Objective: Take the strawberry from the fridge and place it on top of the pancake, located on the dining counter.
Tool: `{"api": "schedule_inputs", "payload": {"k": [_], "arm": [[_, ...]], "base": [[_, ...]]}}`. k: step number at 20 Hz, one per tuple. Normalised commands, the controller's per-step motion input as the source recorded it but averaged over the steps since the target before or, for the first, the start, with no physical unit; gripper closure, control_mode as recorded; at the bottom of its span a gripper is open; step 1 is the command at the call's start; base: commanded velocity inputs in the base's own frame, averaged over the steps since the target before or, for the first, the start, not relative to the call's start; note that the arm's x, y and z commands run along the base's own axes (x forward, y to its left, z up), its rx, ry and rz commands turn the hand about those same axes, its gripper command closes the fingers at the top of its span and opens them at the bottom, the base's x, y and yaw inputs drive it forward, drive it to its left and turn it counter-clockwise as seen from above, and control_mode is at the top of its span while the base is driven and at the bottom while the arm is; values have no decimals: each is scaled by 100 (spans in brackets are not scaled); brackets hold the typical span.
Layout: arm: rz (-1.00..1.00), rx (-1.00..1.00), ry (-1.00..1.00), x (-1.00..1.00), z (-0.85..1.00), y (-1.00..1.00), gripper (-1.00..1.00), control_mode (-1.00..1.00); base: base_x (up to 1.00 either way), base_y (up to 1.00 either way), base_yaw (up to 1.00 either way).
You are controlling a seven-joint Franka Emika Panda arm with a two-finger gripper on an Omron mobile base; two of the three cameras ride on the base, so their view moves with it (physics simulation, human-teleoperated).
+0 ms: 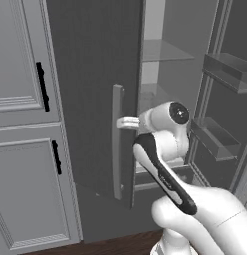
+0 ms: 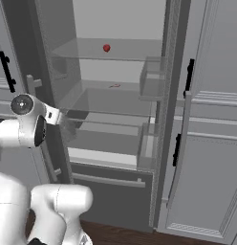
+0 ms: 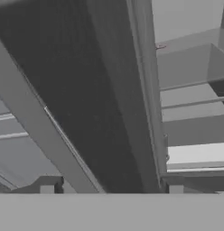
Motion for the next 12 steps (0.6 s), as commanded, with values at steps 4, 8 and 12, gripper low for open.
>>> {"api": "schedule_inputs", "payload": {"k": [4, 8, 12], "arm": [[-6, 14, 40, -3, 20, -100, -100, -100], [0, 19, 38, 35, 0, -84, -100, -100], [0, 32, 22, 64, -12, -46, -100, -100]], "base": [[0, 0, 0], [0, 0, 0], [0, 0, 0]]}}
